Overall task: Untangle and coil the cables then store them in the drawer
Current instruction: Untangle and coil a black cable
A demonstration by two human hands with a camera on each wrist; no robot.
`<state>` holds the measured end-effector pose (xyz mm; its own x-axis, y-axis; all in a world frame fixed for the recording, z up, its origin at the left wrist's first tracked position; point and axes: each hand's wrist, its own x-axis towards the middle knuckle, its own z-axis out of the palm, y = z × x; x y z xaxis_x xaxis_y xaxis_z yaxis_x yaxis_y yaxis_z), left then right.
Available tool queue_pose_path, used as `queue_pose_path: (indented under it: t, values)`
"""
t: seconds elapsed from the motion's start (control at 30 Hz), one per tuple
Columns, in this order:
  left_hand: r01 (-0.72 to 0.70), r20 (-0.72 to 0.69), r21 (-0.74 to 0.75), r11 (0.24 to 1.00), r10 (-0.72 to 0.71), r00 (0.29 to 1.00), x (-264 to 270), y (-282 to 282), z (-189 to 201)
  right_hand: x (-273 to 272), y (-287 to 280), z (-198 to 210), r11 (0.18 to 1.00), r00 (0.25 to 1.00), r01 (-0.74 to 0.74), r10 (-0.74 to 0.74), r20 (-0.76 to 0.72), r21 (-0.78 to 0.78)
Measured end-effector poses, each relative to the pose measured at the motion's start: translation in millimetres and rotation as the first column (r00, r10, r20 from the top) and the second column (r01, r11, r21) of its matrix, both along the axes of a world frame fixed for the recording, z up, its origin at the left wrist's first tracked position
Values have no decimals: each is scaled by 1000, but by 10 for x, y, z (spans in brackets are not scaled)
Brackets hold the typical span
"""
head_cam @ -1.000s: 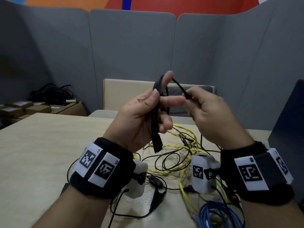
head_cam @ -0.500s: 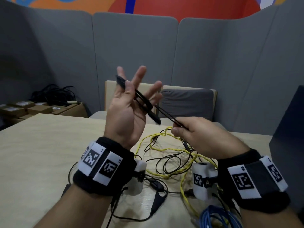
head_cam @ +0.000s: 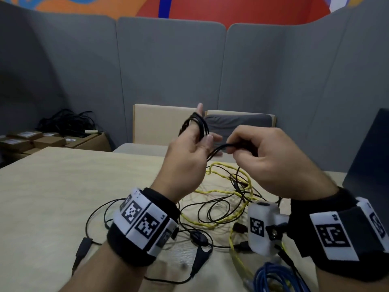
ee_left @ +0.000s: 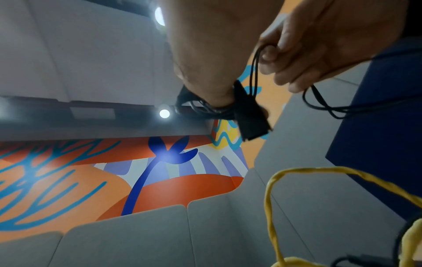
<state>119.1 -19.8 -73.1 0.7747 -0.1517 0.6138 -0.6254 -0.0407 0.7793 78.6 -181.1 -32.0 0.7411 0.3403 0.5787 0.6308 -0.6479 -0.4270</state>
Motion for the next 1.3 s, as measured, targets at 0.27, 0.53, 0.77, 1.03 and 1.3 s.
queue_pose_path:
  t: [0.27, 0.53, 0.77, 1.03, 1.3]
  values:
    - [77, -108, 250, 965, -51, 993, -52, 96, 37, 73, -50, 1, 977, 974, 24, -71, 214, 213]
    - [566, -251, -193, 801, -598, 761, -162, 167, 130, 163, -166, -57, 922, 929, 289, -335, 157, 257]
    - [506, -87, -604, 615, -683, 726, -96, 271, 224, 251, -289, -138, 912, 912, 410, -410, -24, 1]
    - [376, 5, -833, 406, -674, 739, -52, 325, 267, 241, -337, -159, 923, 895, 357, -382, -231, -145]
    - [234, -82, -801, 551, -487, 869, -1, 323, 237, 218, -380, -135, 939, 951, 192, -107, -290, 284]
